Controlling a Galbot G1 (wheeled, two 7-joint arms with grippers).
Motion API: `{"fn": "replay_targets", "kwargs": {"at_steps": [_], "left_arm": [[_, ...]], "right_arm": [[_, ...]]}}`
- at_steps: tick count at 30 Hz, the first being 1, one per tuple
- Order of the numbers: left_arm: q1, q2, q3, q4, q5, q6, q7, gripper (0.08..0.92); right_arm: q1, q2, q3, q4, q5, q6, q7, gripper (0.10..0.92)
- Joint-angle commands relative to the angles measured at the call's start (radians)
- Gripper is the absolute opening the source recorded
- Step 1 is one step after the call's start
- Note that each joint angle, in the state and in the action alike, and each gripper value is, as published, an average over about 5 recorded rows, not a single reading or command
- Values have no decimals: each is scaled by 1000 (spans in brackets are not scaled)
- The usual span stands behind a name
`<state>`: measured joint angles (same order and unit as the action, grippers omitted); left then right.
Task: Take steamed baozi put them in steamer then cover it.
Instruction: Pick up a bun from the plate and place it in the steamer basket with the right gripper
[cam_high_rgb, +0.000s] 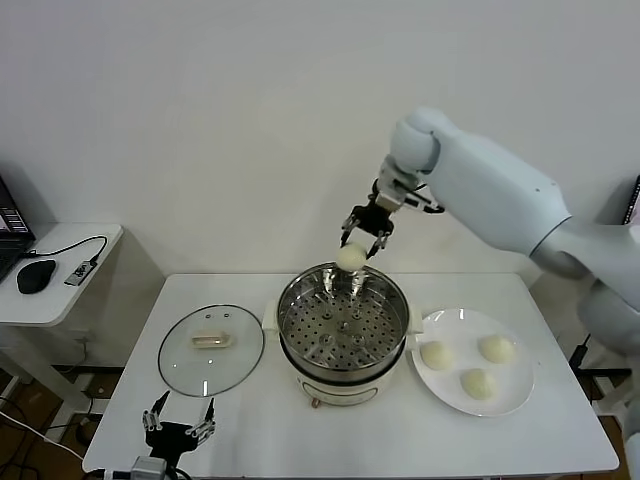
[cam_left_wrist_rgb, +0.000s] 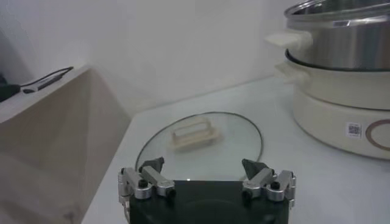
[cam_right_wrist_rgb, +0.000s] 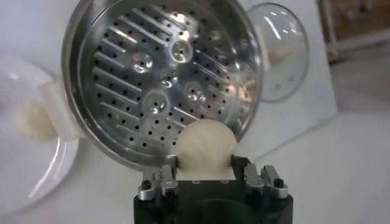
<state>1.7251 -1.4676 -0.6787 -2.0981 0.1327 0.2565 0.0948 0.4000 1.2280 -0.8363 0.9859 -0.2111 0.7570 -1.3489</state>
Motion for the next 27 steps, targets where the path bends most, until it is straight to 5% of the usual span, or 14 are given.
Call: {"fn": "replay_targets", "kwargs": {"at_steps": [1,27], "left_arm": [[3,-2,0,-5,1,2,-1,823],[7,-4,-3,14,0,2,-2,823]], "right_arm": [[-35,31,5,8,-101,72,18,517],[-146,110,49,-159,-198,72,73,513]]}}
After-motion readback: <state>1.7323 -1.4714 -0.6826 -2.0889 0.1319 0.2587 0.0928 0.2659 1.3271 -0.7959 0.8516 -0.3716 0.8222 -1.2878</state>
